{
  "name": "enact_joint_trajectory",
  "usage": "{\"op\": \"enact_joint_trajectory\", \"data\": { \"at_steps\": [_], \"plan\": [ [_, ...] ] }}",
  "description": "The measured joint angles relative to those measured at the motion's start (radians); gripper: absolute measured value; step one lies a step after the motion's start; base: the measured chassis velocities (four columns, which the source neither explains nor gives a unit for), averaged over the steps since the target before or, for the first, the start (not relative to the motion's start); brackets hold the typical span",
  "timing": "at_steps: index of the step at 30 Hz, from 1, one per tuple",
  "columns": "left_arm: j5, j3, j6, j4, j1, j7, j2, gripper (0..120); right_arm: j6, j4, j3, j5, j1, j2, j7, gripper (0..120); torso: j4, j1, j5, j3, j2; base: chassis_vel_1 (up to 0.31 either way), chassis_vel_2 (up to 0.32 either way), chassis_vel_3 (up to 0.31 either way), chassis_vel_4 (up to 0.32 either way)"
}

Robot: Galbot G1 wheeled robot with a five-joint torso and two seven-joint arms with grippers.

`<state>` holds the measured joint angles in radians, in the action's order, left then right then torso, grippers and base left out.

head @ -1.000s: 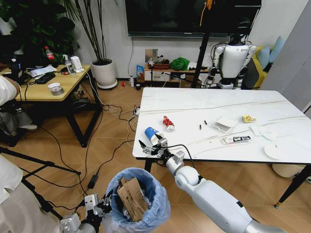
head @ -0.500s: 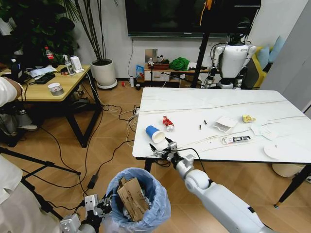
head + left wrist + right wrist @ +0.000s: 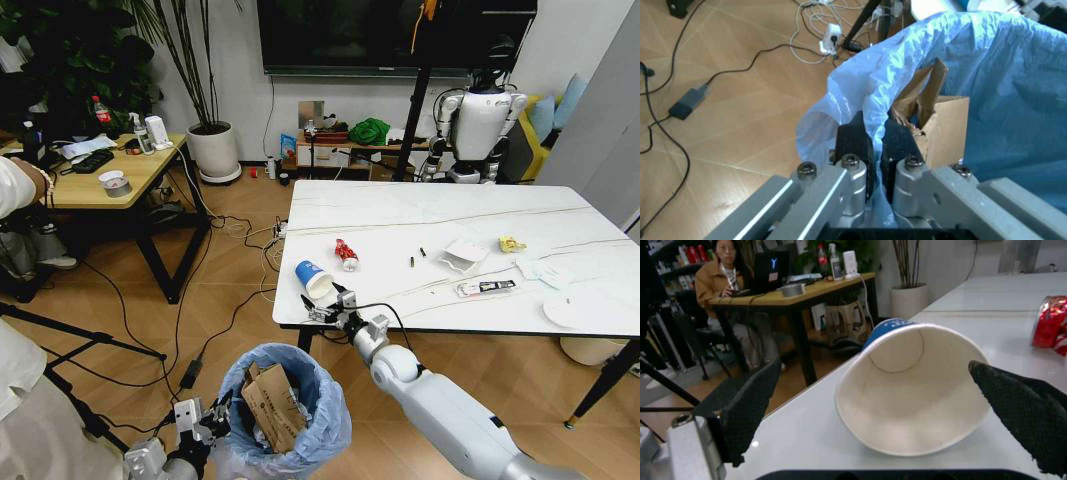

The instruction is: Pick up the trash bin and place the trash from the table into it.

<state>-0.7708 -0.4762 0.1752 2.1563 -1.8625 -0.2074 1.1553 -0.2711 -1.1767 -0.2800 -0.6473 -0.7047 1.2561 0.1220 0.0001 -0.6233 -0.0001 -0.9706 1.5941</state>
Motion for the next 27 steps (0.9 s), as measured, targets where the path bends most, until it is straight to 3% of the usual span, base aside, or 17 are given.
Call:
{"op": "enact_joint_trajectory", "data": {
  "at_steps": [13,27],
  "plan": [
    [-0.001,-0.002,0.0,-0.004,0.005,0.001,0.0,0,-0.012,0.113,-0.035,0.02,0.05,0.079,-0.005,100,-0.0001,0.0,0.0,0.0,0.0,0.0,0.0,0.0,0.0],
    [-0.003,0.0,-0.002,-0.013,0.008,0.003,0.0,0,-0.025,0.144,-0.037,0.024,0.071,0.086,-0.003,51,-0.0002,0.0,0.0001,0.0,0.0,0.0,0.0,0.0,0.0]
  ]
}}
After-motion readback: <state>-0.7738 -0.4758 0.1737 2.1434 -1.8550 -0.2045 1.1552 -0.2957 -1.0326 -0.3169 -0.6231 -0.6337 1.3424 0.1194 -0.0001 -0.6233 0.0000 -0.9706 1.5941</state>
